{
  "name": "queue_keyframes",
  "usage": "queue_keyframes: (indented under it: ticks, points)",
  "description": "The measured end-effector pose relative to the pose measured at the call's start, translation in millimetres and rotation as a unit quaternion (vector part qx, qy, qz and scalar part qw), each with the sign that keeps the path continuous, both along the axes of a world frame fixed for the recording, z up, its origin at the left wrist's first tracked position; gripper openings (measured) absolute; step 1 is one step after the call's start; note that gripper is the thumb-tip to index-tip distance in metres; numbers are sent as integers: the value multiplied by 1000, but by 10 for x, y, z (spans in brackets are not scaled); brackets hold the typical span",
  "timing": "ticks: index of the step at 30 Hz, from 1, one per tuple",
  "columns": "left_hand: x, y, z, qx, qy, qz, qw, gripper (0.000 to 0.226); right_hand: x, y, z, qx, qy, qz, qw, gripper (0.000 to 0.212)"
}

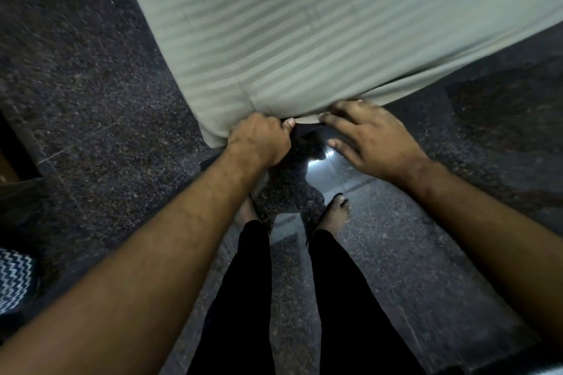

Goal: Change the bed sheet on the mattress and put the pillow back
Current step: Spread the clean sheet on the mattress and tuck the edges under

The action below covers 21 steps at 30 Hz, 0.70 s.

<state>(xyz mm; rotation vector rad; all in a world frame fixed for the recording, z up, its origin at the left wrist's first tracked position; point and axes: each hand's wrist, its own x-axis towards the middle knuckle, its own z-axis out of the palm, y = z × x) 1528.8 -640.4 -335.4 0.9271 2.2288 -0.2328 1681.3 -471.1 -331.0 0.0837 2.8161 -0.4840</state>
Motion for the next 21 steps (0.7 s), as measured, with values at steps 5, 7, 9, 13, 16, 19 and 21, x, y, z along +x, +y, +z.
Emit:
queue_keyframes:
  ticks: [5,7,9,13,16,19,21]
  points:
    - [-312,107,3,-3,-144,56,988,59,-91,-201,-43,43,-22,0,999,67]
    - [-299,-51,25,26,-163,44,985,51,-75,-281,-53,45,-11,-38,998,66]
    - [-201,-251,-34,81,-151,27,985,35,-234,-328,-65,39,-30,-90,995,59]
    - [16,-550,-16,207,-89,63,972,33,-780,-359,-36,83,-219,-117,965,60]
    - [261,-647,131,306,-36,60,949,35,-913,-266,-67,95,-288,-88,949,69]
    - [427,-438,279,309,-87,46,946,46,-954,-186,-57,74,-310,-59,946,72]
    - [451,-188,272,264,-112,42,957,54,-923,-125,-65,57,-296,-38,953,64]
